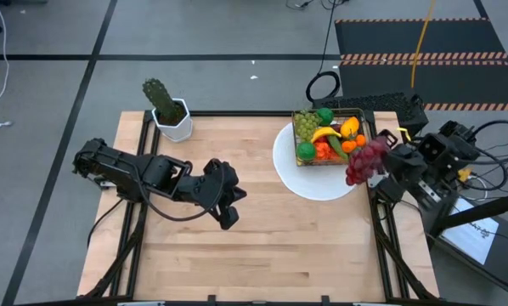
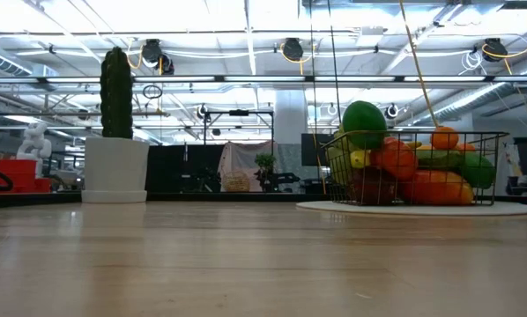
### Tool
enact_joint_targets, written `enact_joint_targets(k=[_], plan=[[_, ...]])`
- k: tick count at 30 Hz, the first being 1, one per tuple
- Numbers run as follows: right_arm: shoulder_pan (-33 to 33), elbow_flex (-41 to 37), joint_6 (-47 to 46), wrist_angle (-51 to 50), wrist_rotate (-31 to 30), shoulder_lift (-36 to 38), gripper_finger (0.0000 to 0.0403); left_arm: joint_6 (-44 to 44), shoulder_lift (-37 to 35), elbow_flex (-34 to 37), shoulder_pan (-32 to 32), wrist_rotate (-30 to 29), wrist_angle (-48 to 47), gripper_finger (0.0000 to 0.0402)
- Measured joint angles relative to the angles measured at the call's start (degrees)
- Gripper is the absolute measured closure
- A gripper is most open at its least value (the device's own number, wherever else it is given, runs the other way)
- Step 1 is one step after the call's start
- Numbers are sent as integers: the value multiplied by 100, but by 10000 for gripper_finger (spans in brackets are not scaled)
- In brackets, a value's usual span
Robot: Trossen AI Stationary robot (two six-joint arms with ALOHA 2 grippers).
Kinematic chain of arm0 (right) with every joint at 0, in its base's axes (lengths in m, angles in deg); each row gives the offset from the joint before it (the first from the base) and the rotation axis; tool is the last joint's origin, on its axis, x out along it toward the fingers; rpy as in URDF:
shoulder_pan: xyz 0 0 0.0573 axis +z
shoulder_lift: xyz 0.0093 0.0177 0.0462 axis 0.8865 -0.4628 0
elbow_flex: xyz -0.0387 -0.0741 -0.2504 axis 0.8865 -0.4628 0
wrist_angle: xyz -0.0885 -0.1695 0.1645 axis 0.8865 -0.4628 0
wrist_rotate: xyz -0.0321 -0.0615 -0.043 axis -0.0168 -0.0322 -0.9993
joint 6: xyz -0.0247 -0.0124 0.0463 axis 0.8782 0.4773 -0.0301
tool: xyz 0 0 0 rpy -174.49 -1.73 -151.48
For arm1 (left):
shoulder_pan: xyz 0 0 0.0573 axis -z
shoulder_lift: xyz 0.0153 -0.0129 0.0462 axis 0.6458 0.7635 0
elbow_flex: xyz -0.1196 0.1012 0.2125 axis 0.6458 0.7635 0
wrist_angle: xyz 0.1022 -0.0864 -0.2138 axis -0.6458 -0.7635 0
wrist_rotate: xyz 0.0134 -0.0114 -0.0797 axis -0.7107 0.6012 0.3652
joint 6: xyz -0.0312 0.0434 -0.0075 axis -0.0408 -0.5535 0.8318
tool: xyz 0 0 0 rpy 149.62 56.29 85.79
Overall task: Build produce basket
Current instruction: Put the red grapes into the gold wire basket
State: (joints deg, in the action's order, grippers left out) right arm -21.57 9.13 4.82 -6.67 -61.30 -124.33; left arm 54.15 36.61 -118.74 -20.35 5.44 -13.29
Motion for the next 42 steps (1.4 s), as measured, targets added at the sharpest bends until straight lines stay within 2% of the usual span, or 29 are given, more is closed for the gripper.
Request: enact_joint_targets(k=[6,18,22,27,35,38,42], plan=[[-2,-2,167,-31,-460,-2,403,2,0,0,-26,0,0,380],[0,-2,627,-241,-1948,4,403,96,-66,2,10,11,-52,380],[0,-2,807,-503,-2774,38,403,197,-232,2,24,19,-149,380],[-22,-2,1172,-723,-4170,114,403,207,-527,2,50,-79,-452,380],[-477,-2,2110,-721,-6153,301,403,-574,-863,2,-240,-588,-835,380],[-831,-100,2437,-711,-6258,384,403,-890,-870,2,-499,-586,-812,380],[-1303,-440,2066,-670,-6261,636,403,-1330,-886,2,-774,-437,-730,380]])
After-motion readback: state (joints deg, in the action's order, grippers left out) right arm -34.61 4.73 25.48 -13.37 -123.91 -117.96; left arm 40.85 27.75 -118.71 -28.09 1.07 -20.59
